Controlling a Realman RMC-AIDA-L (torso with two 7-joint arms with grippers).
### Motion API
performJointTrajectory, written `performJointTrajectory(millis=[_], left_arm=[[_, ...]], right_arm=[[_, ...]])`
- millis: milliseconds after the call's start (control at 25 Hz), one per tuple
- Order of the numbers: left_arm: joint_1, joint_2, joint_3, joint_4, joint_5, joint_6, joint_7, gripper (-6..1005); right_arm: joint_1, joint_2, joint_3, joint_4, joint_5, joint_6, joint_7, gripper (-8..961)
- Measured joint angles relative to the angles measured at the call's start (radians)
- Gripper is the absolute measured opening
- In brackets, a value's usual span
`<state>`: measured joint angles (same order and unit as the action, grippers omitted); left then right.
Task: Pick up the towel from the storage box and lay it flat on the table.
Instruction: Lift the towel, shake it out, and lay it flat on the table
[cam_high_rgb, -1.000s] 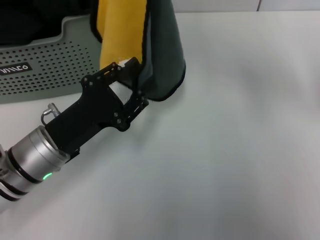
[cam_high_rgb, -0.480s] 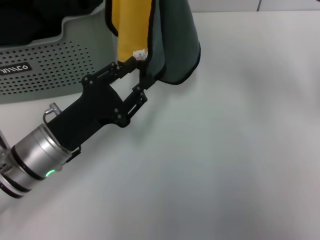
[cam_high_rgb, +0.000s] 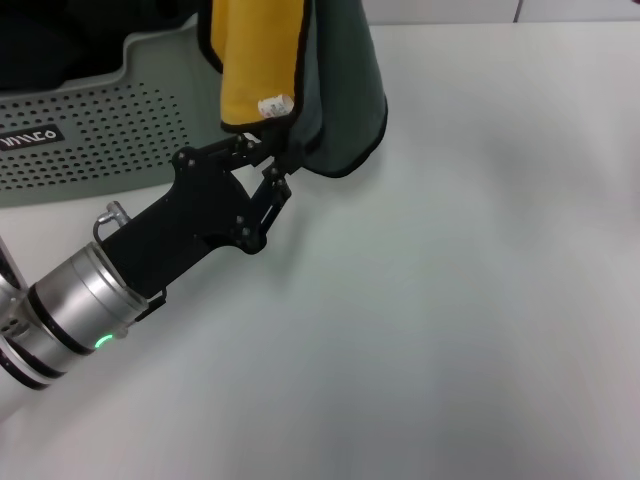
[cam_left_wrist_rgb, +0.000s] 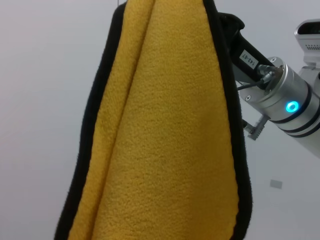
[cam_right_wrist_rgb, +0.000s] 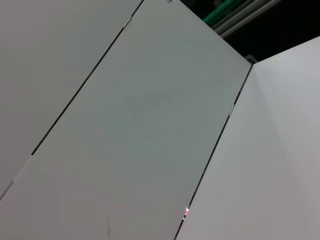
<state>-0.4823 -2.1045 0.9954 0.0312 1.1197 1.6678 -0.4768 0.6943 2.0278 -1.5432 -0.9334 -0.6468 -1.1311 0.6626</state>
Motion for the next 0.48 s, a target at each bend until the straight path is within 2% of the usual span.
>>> performJointTrajectory(millis=[280, 480], left_arm=[[-0.002, -0.001, -0.001, -0.007, -0.001, -0.016, -0.009, 105], [0.006, 0.0, -0.005, -0.004, -0.008, -0.011, -0.052, 78]], right_arm=[[-0.001, 0.0, -0.001, 0.0, 0.0, -0.004, 0.0, 11], [-0.031, 0.0, -0.01, -0.006, 0.0, -0.003, 0.004, 11]])
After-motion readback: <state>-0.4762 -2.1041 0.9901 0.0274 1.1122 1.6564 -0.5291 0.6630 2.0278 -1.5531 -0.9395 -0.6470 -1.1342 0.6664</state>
